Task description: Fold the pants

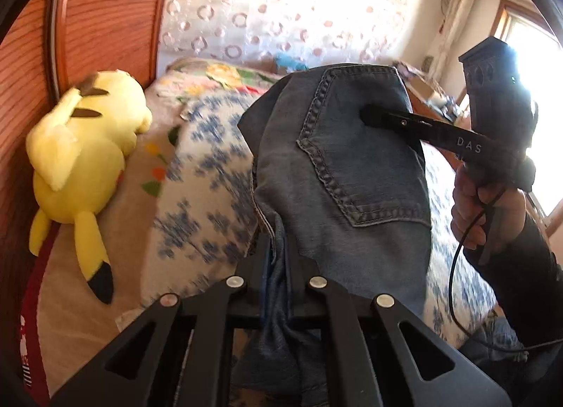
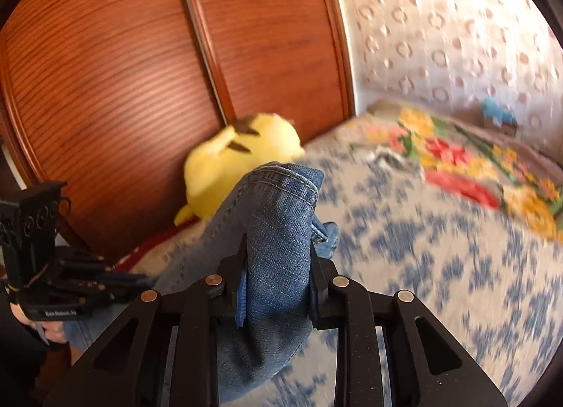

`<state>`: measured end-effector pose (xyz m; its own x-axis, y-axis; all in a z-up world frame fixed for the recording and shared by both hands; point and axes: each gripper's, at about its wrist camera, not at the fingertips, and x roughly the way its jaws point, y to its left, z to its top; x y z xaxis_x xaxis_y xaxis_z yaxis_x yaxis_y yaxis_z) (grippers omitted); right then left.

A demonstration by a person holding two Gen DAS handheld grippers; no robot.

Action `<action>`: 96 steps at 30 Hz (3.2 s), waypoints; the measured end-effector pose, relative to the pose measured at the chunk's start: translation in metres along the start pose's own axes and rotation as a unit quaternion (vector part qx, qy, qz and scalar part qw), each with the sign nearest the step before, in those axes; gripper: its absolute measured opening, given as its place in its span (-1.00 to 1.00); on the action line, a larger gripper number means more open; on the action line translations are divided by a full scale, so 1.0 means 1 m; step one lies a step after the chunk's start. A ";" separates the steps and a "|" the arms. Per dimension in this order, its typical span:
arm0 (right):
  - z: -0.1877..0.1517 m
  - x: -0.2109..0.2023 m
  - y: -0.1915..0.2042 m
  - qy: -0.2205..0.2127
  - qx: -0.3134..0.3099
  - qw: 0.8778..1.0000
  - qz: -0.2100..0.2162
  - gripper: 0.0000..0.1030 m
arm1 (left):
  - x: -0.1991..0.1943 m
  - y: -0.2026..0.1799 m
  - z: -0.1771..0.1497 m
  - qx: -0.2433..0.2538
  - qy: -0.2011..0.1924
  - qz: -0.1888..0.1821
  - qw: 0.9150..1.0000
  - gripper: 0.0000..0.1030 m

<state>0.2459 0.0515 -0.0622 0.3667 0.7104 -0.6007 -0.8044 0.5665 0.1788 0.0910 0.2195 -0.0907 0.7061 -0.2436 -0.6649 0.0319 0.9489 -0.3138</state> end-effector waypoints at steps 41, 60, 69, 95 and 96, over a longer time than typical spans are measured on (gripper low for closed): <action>0.089 0.116 -0.117 0.030 0.021 0.998 -0.060 0.10 | 0.072 0.057 0.131 0.029 -0.014 0.079 0.996 -0.75; 0.087 0.140 -0.102 0.037 -0.023 0.997 -0.061 -0.15 | 0.072 0.034 0.078 0.038 0.002 0.079 0.996 -0.73; 0.071 0.150 -0.112 0.046 -0.012 0.997 -0.059 -0.16 | 0.075 0.034 0.071 0.031 -0.009 0.083 0.996 -0.72; 0.058 0.101 -0.082 0.024 0.003 0.998 -0.052 -0.04 | 0.045 0.024 0.079 0.032 -0.047 0.121 0.991 0.30; 0.057 0.100 -0.081 0.023 0.001 0.998 -0.053 0.01 | 0.043 0.026 0.078 0.029 -0.050 0.122 0.991 0.30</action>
<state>0.3743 0.1005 -0.0924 0.4276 0.6262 -0.6519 -0.7613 0.6383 0.1138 0.1777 0.2489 -0.0743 0.7639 0.0130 -0.6452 -0.1104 0.9877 -0.1108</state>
